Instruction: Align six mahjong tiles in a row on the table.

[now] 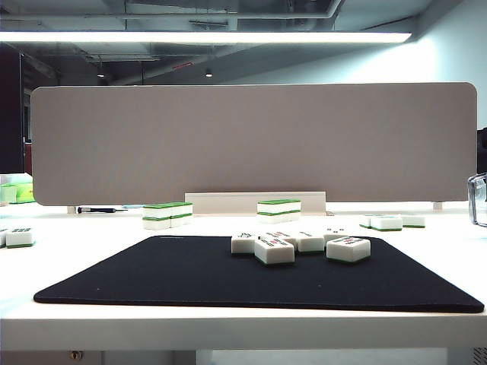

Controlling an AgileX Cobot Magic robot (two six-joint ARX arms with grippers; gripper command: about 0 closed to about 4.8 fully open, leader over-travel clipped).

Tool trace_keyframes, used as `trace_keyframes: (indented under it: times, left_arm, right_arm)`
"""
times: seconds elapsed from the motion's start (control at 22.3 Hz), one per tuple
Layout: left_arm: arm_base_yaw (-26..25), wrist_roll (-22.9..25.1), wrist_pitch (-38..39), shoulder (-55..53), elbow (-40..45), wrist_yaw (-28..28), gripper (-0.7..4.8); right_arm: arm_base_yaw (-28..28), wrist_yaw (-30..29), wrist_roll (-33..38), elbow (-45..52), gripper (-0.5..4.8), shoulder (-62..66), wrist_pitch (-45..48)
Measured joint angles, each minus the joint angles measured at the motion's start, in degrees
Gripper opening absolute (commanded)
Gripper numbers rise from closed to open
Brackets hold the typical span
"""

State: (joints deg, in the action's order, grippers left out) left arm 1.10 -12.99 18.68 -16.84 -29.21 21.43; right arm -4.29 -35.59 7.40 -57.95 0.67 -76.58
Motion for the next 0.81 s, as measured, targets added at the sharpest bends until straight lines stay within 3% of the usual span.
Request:
trace_keyframes:
  times: [0.18, 0.31, 0.4, 0.63, 0.81]
  left_arm:
    - [0.0, 0.3, 0.0, -13.5, -8.4, 4.2, 0.26]
    - [0.0, 1.0, 0.1, -26.7, -15.6, 11.6, 0.26]
    - [0.2, 2.7, 0.1, -33.6, -19.7, 13.2, 0.26]
    - [3.0, 3.2, 0.4, -47.6, -27.5, 13.0, 0.26]
    - [8.3, 7.8, 4.8, -57.6, -35.1, 9.9, 0.27]
  right_arm:
    - [0.0, 0.0, 0.0, 0.0, -0.01, 0.0, 0.0]
    - [0.0, 0.0, 0.0, 0.0, -0.01, 0.0, 0.0]
    - [0.0, 0.0, 0.0, 0.0, -0.01, 0.0, 0.0]
    - [0.0, 0.0, 0.0, 0.0, -0.01, 0.0, 0.0]
    - [-0.1, 0.0, 0.0, 0.0, -0.01, 0.0, -0.1]
